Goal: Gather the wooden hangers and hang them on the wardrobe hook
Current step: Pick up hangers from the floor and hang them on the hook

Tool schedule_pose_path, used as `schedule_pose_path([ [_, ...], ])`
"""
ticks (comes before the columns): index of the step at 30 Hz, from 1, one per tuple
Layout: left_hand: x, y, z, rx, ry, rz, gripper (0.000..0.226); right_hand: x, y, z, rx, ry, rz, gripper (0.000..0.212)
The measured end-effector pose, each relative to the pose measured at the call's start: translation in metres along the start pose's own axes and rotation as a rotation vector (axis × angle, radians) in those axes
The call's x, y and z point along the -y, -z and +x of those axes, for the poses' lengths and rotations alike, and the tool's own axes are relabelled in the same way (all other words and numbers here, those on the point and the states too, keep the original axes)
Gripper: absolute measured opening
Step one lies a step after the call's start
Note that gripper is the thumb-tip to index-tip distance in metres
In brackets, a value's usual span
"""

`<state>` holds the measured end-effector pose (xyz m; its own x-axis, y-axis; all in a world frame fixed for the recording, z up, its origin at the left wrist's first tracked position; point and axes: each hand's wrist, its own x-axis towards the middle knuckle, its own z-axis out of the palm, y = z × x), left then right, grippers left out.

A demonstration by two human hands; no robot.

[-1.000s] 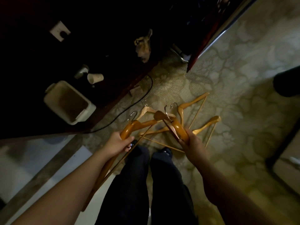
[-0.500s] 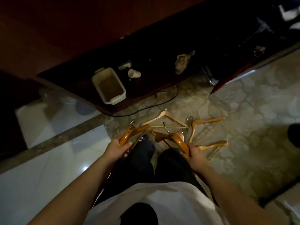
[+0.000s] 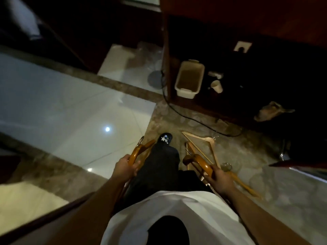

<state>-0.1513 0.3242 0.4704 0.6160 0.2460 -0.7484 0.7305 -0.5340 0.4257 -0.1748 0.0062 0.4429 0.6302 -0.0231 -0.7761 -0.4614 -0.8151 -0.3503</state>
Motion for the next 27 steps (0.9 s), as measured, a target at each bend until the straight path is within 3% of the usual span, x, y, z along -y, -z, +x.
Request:
schedule_pose_path([
  [4,0.061,-0.004,-0.033,-0.079,0.124,-0.052,0.018,0.009,-0.004,-0.001,0.081,0.042,-0.161,0.039],
  [13,0.142,-0.003,-0.085,-0.203,0.355,-0.507,0.005,0.083,-0.024,0.021,0.211,0.15,-0.422,0.041],
  [20,0.182,0.04,-0.084,-0.233,0.434,-0.636,0.008,0.208,-0.057,0.041,0.269,0.267,-0.582,0.039],
  [27,0.212,0.109,-0.063,-0.248,0.393,-0.703,0.007,0.356,-0.1,0.049,0.283,0.476,-0.614,0.025],
])
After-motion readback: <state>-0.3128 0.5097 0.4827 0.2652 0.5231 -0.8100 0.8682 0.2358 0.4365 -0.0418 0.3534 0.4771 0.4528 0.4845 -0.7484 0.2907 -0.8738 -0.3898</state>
